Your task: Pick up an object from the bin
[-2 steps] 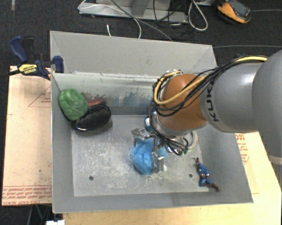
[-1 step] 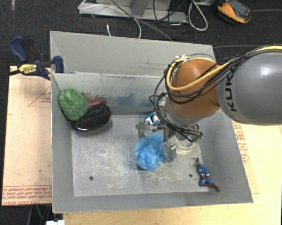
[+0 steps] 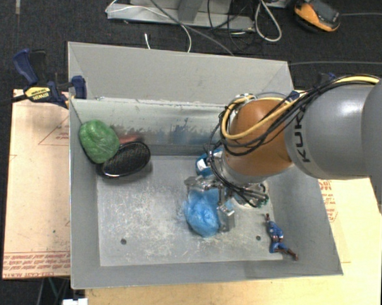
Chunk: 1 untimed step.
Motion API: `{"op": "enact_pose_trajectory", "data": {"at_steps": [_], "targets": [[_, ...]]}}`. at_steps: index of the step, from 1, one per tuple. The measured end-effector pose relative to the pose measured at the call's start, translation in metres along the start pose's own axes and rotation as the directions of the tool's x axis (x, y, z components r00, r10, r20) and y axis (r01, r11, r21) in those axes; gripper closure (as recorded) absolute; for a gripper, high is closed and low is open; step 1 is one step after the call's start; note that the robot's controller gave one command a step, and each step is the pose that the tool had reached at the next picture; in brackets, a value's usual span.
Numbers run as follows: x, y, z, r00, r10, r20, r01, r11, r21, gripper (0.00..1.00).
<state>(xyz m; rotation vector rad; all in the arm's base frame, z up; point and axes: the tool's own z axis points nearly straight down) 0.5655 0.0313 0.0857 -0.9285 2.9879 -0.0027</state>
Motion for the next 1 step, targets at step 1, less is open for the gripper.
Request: {"op": "enact_pose_trajectory", "data": {"at_steps": [1], "targets": [[0.0011,0.0019,0.0,1.0,-0.021,0.003,0.021,1.0,0.002,0.0]]}}
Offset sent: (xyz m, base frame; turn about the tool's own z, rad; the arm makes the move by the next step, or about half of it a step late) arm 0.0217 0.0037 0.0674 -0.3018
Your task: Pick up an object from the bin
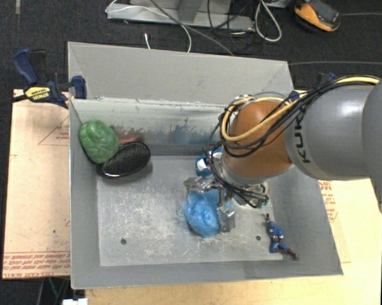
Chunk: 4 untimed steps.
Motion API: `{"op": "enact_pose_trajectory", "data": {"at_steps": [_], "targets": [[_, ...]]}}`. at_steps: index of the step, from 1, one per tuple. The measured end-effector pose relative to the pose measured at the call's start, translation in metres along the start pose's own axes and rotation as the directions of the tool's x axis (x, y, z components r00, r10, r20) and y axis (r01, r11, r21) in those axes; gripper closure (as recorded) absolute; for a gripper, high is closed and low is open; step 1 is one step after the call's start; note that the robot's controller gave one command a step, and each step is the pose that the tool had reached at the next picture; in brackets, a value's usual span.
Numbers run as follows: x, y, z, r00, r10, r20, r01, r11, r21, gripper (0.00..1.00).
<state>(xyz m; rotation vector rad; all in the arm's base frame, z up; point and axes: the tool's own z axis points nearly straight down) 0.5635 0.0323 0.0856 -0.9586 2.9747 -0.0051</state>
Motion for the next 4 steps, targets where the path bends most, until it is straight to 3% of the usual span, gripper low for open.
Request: {"op": "enact_pose_trajectory", "data": {"at_steps": [1,2,3,4], "targets": [[-0.024,-0.013,-0.069,0.962,-0.273,0.005,0.273,0.962,0.003,0.0],[-0.006,-0.009,0.008,0.996,-0.092,-0.005,0.092,0.996,-0.007,0.0],[0.054,0.037,-0.033,0.946,-0.323,0.002,0.323,0.946,-0.004,0.0],[-0.009,-0.001,0.016,0.998,-0.061,0.001,0.061,0.998,-0.007,0.0]]}}
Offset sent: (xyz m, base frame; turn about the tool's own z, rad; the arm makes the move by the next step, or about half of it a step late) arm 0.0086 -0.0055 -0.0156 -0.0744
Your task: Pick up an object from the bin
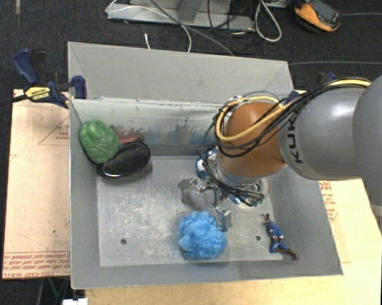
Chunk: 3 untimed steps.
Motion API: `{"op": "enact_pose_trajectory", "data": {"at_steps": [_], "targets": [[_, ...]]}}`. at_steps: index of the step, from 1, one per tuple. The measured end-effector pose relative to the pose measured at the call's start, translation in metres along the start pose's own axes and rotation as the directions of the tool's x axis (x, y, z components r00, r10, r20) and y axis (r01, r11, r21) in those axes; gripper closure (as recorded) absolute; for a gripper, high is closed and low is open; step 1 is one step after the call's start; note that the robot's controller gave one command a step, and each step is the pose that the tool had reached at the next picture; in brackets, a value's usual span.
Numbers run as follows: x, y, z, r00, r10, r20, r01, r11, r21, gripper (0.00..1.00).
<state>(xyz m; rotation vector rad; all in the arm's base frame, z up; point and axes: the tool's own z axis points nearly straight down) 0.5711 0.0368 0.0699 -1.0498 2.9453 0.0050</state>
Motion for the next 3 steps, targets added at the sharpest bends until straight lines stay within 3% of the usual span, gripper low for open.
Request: {"op": "enact_pose_trajectory", "data": {"at_steps": [1,2,3], "targets": [[0.015,0.007,-0.023,1.0,-0.029,-0.011,0.029,1.0,-0.01,0.0],[0.005,0.004,-0.035,0.995,-0.103,-0.003,0.103,0.995,-0.004,0.0],[-0.003,0.037,-0.001,0.997,-0.079,-0.003,0.079,0.997,-0.003,1.0]]}}
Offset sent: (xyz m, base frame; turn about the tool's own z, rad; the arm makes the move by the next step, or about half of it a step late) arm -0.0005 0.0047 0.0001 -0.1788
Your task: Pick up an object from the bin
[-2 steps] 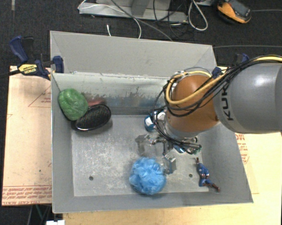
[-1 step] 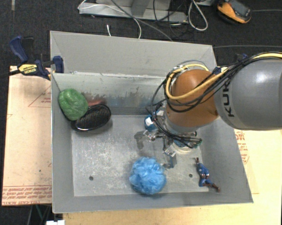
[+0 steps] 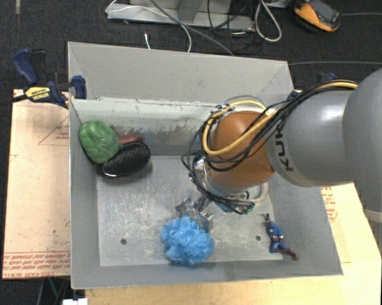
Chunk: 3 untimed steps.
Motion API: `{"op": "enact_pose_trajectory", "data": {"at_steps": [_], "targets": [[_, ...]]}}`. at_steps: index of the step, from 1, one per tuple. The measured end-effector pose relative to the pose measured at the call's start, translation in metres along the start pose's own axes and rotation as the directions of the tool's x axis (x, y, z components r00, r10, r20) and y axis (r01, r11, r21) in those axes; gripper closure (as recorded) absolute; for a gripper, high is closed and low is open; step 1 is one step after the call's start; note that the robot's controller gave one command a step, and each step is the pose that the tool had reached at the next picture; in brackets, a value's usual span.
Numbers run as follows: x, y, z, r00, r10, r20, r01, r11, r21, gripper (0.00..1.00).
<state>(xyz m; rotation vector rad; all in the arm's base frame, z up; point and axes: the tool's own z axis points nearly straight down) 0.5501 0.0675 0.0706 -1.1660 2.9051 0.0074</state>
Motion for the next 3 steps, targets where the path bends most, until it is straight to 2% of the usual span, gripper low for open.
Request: {"op": "enact_pose_trajectory", "data": {"at_steps": [1,2,3], "targets": [[0.0,0.0,0.0,1.0,0.0,0.0,0.0,1.0,0.0,1.0],[0.001,-0.013,-0.08,0.981,-0.192,0.001,0.192,0.981,-0.001,1.0],[0.001,-0.01,-0.097,0.978,-0.21,0.004,0.21,0.978,0.004,1.0]]}}
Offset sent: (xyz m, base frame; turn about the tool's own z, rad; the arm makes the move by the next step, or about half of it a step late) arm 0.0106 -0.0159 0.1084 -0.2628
